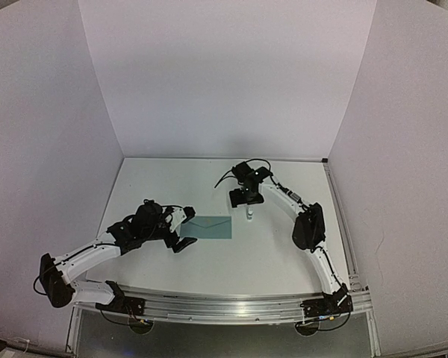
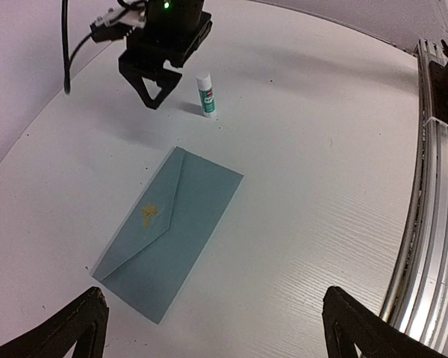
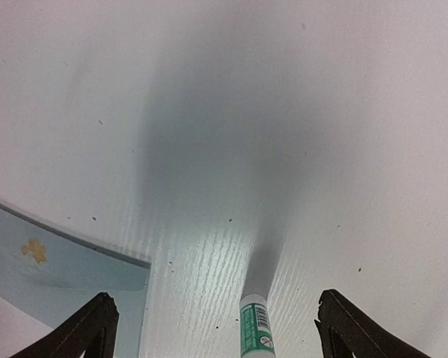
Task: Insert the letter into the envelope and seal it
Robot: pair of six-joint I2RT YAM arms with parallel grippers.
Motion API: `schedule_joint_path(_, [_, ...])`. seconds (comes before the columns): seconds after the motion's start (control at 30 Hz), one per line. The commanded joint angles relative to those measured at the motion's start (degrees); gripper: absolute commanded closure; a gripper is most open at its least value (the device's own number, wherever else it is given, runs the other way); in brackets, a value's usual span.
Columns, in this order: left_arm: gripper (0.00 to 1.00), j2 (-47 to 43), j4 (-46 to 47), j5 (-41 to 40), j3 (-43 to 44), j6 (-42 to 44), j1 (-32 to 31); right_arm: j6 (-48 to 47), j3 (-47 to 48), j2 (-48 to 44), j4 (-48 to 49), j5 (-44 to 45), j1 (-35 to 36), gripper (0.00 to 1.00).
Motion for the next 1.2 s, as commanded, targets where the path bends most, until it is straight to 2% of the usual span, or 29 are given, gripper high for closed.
schedule_joint_path(0.0, [0.0, -1.44, 4.22, -5.12, -0.81, -8.38, 2.11, -7.61, -8.28, -15.76, 22.01, 1.23, 0.09, 0.09])
schedule_joint_path(0.13, [0.0, -1.32, 8.38, -8.07, -2.3, -20.19, 9.22, -7.55, -17.45, -23.2, 34.18, 5.48, -1.86, 0.08])
schedule_joint_path(0.27, [0.0, -3.19, 14.36, -7.32, -6.53, -31.72, 23.51, -5.88, -26.44, -30.08, 35.99, 9.03, -6.74, 0.07])
schedule_joint_path(0.37, [0.0, -4.82, 15.22, -10.0, -8.96, -33.34, 29.66, -5.51, -38.67, -37.57, 39.6, 7.76, -11.24, 0.07])
schedule_joint_path(0.6, [0.0, -8.3, 13.19, -11.85, -14.13, -34.12, 42.63, -3.45, -72.74, -64.83, 50.75, 5.08, -22.19, 0.07])
schedule_joint_path(0.7, [0.0, -10.61, 11.18, -13.69, -16.41, -32.23, 44.19, -6.27, -86.52, -78.01, 55.62, 3.91, -23.99, 0.07])
schedule_joint_path(0.83, [0.0, -12.8, 10.05, -12.46, -18.86, -31.58, 45.09, -9.17, -100.07, -93.09, 59.36, 1.5, -24.11, 0.06])
schedule_joint_path(1.0, [0.0, -15.82, 11.57, -10.08, -22.79, -31.91, 45.94, -9.99, -111.94, -109.23, 59.99, -1.53, -24.1, 0.05])
schedule_joint_path(1.17, [0.0, -18.69, 11.72, -8.87, -25.24, -29.04, 47.51, -12.04, -121.1, -119.51, 61.2, -3.4, -24.1, 0.06])
